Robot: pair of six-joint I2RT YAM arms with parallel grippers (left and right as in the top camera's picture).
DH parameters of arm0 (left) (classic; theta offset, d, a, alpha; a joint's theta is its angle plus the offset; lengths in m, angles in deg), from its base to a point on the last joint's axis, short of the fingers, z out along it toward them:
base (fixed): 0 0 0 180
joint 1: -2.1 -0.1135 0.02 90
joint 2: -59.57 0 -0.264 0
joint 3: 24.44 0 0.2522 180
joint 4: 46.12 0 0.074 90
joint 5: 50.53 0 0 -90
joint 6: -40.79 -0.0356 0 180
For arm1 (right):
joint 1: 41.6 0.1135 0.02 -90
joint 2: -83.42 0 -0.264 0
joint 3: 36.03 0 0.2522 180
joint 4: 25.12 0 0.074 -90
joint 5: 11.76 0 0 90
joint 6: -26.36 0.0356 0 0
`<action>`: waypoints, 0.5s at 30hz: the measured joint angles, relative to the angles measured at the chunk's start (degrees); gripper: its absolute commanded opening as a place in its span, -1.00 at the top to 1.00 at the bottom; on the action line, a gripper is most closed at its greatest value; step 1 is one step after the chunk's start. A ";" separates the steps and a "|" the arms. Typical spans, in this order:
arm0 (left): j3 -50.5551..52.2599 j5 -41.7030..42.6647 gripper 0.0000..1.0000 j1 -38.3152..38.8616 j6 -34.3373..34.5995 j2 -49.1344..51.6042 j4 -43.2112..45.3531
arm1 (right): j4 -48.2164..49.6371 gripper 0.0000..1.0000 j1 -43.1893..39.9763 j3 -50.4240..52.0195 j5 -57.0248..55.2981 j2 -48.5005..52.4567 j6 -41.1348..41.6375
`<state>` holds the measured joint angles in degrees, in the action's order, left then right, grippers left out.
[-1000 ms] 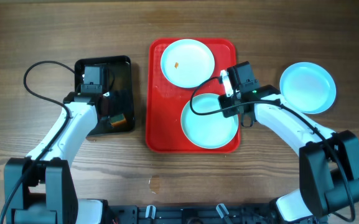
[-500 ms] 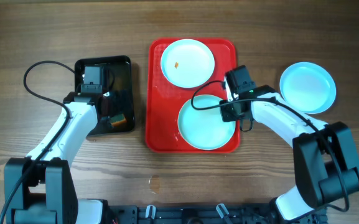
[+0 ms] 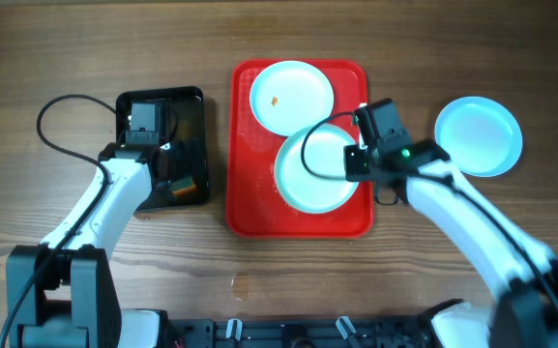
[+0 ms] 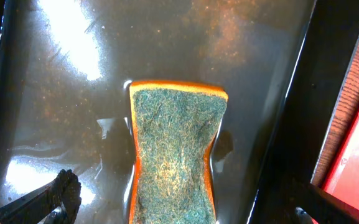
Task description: Clean dirty plates on tray and stack at the side
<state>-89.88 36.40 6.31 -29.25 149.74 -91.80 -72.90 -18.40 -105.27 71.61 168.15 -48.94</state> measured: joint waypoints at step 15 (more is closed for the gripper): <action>0.00 0.00 -1.00 0.00 0.00 0.00 0.02 | 0.83 0.91 26.75 -1.20 -48.94 -10.84 -1.53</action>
<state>-89.88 36.40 6.31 -29.25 149.74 -91.78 -72.07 8.35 -106.47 22.67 157.31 -50.47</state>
